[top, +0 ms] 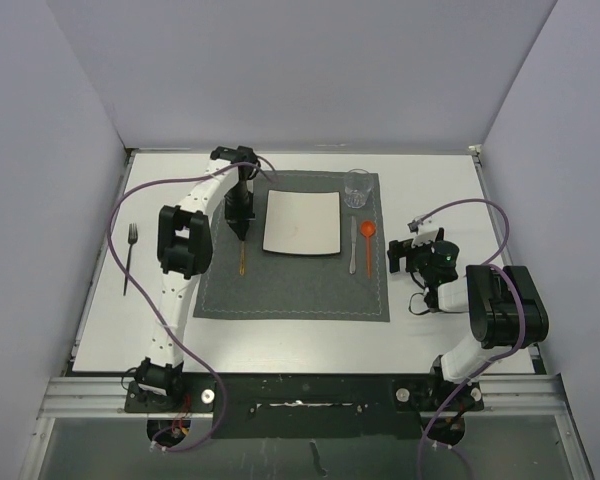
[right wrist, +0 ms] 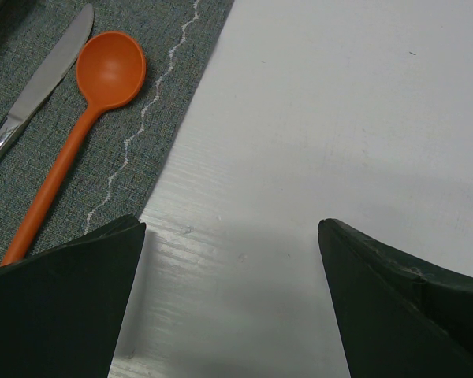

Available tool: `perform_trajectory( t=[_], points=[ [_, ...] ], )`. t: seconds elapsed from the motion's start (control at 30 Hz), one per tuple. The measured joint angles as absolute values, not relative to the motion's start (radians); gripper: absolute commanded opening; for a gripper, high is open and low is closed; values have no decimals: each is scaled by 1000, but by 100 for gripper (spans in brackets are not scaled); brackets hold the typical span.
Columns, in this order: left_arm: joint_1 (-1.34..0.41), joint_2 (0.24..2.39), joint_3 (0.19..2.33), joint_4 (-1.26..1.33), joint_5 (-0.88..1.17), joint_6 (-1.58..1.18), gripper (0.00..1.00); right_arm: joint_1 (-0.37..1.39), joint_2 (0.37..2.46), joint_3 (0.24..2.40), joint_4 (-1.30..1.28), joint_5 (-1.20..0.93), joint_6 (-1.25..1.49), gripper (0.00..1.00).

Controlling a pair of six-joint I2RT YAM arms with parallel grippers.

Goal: Set the dinner table for one person
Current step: Place the fork on the napkin.

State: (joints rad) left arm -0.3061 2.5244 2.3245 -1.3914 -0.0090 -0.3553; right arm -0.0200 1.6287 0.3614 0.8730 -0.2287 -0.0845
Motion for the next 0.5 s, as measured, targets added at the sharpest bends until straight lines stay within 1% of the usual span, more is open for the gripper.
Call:
perform_trajectory(
  t=[0.5],
  points=[
    [-311,2567,2354,-1407,-4,-331,0,-20,1629,361,873,-229,-84,98]
  ],
)
